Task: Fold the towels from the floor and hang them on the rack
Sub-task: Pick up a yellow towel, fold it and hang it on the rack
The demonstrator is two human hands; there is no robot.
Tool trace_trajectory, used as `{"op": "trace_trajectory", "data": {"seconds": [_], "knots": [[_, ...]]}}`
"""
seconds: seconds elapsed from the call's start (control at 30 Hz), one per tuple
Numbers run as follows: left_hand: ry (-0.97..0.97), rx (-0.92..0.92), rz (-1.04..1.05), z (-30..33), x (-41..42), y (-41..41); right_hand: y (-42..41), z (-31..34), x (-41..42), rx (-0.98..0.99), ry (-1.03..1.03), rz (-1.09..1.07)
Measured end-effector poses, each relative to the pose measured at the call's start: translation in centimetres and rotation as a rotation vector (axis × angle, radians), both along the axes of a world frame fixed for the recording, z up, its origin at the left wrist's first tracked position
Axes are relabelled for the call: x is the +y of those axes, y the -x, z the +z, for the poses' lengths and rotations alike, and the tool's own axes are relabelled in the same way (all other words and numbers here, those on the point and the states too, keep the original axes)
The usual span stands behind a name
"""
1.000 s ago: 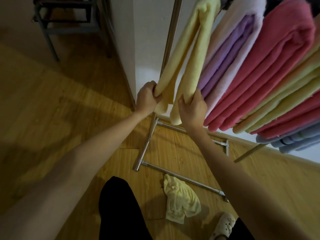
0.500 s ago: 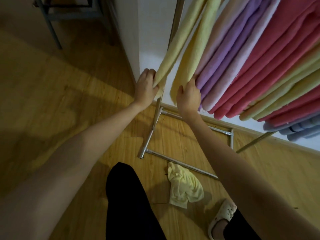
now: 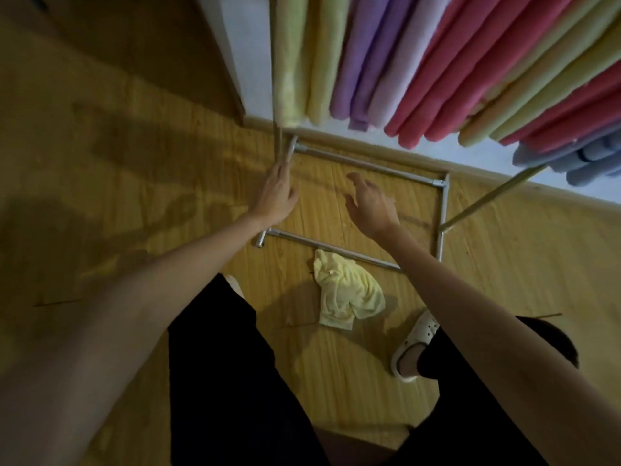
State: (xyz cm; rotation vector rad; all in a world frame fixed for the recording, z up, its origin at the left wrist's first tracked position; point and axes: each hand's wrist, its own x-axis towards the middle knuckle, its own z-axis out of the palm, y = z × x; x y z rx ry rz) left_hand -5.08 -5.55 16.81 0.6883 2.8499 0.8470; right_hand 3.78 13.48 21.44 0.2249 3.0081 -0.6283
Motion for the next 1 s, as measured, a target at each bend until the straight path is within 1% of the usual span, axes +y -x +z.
{"op": "trace_trajectory", "data": {"seconds": [0.1,0.2,0.3,0.43,0.5,0.6,0.7,0.77,0.8,0.87,0.93,1.0], "knots": [[0.216,-0.191,0.043,-5.5,0.5,-3.0,-3.5,-5.7,2.3,-0.184,0.016,0.027],[0.340,-0.291,-0.031,-10.4,1.2,-6.6,-7.2,-11.7,4.1,-0.338,0.017,0.026],[0.395,-0.393,-0.079,-15.7,2.0,-9.7,-10.5,-17.1,5.0,-0.472,0.038,0.009],[0.442,-0.482,-0.140,-21.5,3.8,-12.6,-13.1,-23.2,5.1,-0.583,0.075,0.004],[0.436,-0.532,-0.166,-24.1,4.5,-14.0,-14.1,-25.7,4.9,-0.624,0.096,0.010],[0.376,-0.606,-0.215,-27.6,5.2,-15.8,-15.2,-28.7,4.4,-0.688,0.115,0.034],[0.352,-0.640,-0.320,-29.7,6.3,-16.8,-15.9,-31.4,4.4,-0.710,0.104,0.078],[0.323,-0.656,-0.328,-30.8,7.1,-16.7,-15.9,-33.4,4.7,-0.720,0.098,0.097],[0.332,-0.642,-0.312,-31.4,7.6,-16.7,-15.9,-34.2,4.9,-0.723,0.103,0.091],[0.414,-0.573,-0.330,-32.3,8.3,-16.5,-15.6,-35.8,5.1,-0.705,0.122,0.062],[0.479,-0.551,-0.330,-33.2,9.1,-15.8,-15.1,-36.9,5.4,-0.672,0.138,0.052],[0.478,-0.539,-0.327,-34.4,9.4,-15.3,-14.5,-37.7,5.6,-0.657,0.146,0.063]]}}
